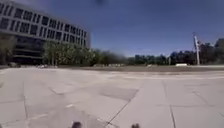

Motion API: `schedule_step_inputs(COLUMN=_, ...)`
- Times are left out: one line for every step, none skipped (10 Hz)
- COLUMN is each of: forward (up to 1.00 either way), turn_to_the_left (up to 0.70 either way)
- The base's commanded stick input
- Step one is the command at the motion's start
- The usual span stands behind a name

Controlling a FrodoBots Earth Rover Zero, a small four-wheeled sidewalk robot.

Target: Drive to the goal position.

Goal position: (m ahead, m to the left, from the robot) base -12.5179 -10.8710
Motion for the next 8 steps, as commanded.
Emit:
schedule_step_inputs(forward=0.85, turn_to_the_left=-0.32)
schedule_step_inputs(forward=0.85, turn_to_the_left=-0.32)
schedule_step_inputs(forward=0.85, turn_to_the_left=-0.32)
schedule_step_inputs(forward=0.85, turn_to_the_left=-0.32)
schedule_step_inputs(forward=0.85, turn_to_the_left=-0.32)
schedule_step_inputs(forward=0.85, turn_to_the_left=-0.32)
schedule_step_inputs(forward=0.85, turn_to_the_left=-0.32)
schedule_step_inputs(forward=0.85, turn_to_the_left=-0.32)
